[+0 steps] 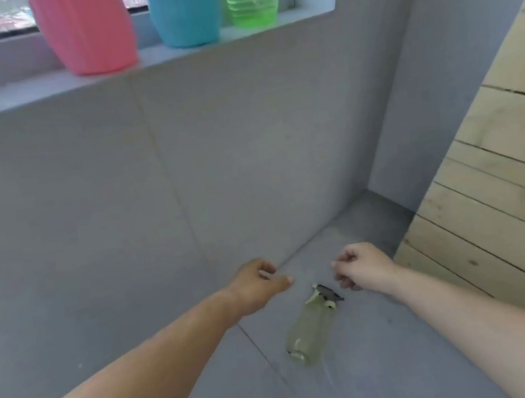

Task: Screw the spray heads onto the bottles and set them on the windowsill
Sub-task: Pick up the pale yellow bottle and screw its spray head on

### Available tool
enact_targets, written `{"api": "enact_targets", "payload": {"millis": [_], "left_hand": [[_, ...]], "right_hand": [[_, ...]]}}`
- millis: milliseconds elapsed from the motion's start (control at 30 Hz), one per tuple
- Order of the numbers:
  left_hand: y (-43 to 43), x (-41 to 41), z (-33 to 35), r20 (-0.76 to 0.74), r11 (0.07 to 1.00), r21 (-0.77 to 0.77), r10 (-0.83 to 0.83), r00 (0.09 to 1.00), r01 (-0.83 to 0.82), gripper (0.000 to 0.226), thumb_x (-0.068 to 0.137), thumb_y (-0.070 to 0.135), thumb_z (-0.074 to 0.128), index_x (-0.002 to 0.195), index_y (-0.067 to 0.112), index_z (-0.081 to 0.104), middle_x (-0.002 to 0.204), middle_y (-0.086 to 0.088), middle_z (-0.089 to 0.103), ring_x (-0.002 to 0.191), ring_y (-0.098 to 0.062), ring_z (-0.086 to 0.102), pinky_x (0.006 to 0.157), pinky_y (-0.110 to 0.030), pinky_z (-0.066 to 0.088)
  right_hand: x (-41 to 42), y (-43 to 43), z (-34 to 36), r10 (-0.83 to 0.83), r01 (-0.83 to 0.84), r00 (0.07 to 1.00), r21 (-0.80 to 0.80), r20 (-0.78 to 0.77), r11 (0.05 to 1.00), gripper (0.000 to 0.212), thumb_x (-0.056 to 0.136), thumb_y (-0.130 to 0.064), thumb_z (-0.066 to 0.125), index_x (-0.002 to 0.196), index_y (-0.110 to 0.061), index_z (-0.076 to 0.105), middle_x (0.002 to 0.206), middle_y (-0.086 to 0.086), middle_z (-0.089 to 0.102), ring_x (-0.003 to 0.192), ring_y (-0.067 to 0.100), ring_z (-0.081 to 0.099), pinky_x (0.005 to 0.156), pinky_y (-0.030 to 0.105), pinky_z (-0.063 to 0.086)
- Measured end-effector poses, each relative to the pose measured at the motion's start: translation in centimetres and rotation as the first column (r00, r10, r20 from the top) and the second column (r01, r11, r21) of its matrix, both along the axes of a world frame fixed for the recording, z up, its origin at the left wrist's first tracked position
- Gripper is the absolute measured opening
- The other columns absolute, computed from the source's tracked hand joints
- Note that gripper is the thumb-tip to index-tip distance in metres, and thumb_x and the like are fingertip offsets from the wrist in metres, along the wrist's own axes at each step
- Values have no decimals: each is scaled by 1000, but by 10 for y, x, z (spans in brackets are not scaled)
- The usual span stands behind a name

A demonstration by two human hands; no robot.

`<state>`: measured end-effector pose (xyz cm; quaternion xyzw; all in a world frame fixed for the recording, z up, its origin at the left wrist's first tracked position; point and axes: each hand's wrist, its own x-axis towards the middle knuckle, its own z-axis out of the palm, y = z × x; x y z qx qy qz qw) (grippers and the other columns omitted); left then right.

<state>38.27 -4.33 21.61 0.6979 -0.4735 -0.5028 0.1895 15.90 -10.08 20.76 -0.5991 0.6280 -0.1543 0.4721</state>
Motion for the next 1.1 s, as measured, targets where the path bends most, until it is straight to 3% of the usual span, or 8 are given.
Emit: {"api": "enact_targets", "payload": {"millis": [133, 267, 467, 567, 633, 733, 900, 1100], "left_hand": [[-9, -19, -65, 54, 991, 126, -53, 997, 46, 61, 86, 54, 75, 133, 20, 54, 123, -6, 61, 98, -21, 63, 89, -34, 54], [-22, -36, -117, 77, 976, 201, -103, 992, 86, 68, 87, 56, 73, 140, 19, 51, 125, -3, 59, 104, -20, 59, 91, -33, 51], [-40, -53, -179, 117, 957, 266, -152, 981, 116, 87, 85, 60, 73, 152, 17, 39, 146, -9, 52, 111, -21, 57, 91, -31, 50], [-47, -58, -198, 179, 950, 275, -203, 963, 150, 97, 83, 62, 73, 156, 14, 32, 152, -11, 48, 129, -27, 57, 100, -35, 51], [-49, -59, -206, 203, 950, 269, -217, 955, 159, 92, 84, 61, 72, 154, 13, 36, 146, -10, 55, 128, -28, 60, 97, -35, 51], [-46, -55, -220, 202, 956, 257, -198, 959, 143, 82, 84, 61, 71, 146, 13, 47, 134, -8, 64, 118, -26, 65, 88, -33, 52], [-35, -33, -231, 129, 964, 264, -79, 988, 43, 83, 79, 62, 76, 143, 16, 52, 133, -4, 62, 115, -23, 64, 92, -33, 53], [-26, -20, -231, 17, 952, 300, 59, 998, -61, 85, 80, 60, 77, 147, 17, 49, 142, -5, 57, 126, -24, 60, 108, -38, 50]], "right_hand": [[-21, -12, -66, -58, 63, 998, 140, -40, 988, 11, 94, -11, 59, 83, -10, 62, 82, 15, 63, 63, 23, 58, 59, 30, 43], [-25, -31, -120, -180, 168, 984, 291, 13, 942, 12, 91, -22, 67, 88, -10, 64, 87, 12, 64, 70, 24, 62, 70, 36, 51], [-14, -51, -185, -274, 278, 960, 257, -50, 926, 21, 87, -25, 72, 95, -10, 59, 93, 16, 62, 80, 31, 61, 73, 39, 52], [-10, -63, -212, -288, 303, 953, 215, -100, 929, 48, 79, -38, 76, 115, -12, 60, 107, 12, 63, 96, 33, 66, 89, 44, 56], [-6, -69, -219, -271, 294, 952, 185, -140, 938, 55, 76, -45, 77, 118, -13, 62, 107, 7, 61, 102, 31, 65, 92, 41, 54], [1, -76, -228, -235, 267, 953, 161, -193, 950, 42, 77, -45, 77, 100, -11, 68, 96, 6, 65, 92, 27, 65, 83, 35, 53], [6, -78, -236, -217, 262, 945, 171, -243, 950, 33, 74, -38, 82, 68, -17, 57, 72, 1, 60, 75, 23, 59, 67, 29, 45], [15, -81, -240, -224, 270, 949, 203, -222, 941, 31, 71, -28, 83, 61, -14, 57, 67, 4, 58, 67, 23, 58, 65, 31, 48]]}}
